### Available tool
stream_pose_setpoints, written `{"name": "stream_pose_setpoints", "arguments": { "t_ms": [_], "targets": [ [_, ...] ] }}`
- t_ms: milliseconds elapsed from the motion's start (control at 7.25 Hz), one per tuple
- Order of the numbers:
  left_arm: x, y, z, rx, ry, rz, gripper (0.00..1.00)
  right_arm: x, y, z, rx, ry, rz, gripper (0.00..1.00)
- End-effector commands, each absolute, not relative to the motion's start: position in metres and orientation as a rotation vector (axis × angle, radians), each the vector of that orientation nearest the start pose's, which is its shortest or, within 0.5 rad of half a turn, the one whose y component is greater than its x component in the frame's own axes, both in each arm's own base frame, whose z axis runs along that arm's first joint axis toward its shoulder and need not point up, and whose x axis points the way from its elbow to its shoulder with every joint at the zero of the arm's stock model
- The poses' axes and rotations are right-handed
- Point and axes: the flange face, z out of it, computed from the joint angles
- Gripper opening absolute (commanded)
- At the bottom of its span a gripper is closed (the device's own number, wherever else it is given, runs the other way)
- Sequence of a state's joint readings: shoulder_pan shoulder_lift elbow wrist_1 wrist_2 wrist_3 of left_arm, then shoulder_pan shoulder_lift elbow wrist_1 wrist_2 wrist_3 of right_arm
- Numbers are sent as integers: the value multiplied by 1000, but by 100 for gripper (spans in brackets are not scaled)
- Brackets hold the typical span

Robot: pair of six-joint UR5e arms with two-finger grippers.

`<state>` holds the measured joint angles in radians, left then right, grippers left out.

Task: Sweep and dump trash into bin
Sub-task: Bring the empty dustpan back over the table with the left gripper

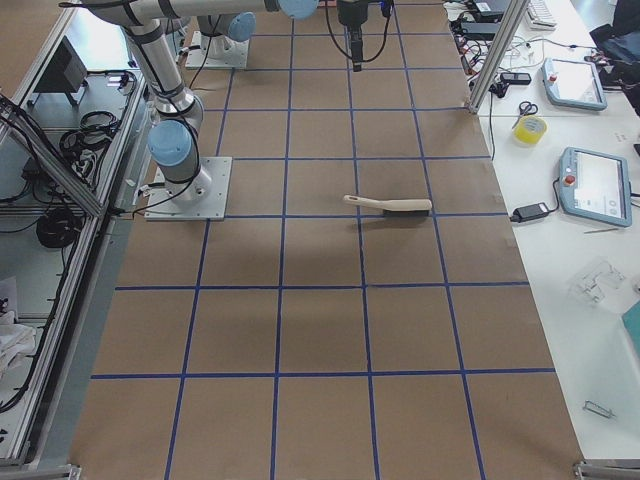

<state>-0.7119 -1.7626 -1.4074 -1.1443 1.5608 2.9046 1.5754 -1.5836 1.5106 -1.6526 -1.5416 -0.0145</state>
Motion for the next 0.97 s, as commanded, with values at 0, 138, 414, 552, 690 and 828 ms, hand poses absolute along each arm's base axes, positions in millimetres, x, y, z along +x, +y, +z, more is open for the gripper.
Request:
{"name": "stream_pose_setpoints", "arguments": {
  "t_ms": [0, 138, 414, 552, 690, 828],
  "targets": [
    [328, -530, 500, -2756, -2044, -56, 0, 139, -500, 531, -32, 3103, -234, 100],
    [305, -549, 490, -2733, -2048, -62, 0, 139, -500, 531, -32, 3103, -232, 100],
    [265, -580, 471, -2586, -2181, 8, 0, 139, -501, 529, -29, 3105, -227, 100],
    [237, -606, 440, -2474, -2231, 49, 0, 139, -500, 529, -34, 3103, -227, 100],
    [188, -634, 415, -2441, -2206, 53, 0, 140, -500, 529, -35, 3100, -226, 100],
    [143, -654, 391, -2434, -2157, 50, 0, 139, -500, 529, -32, 3102, -224, 100]
  ]
}}
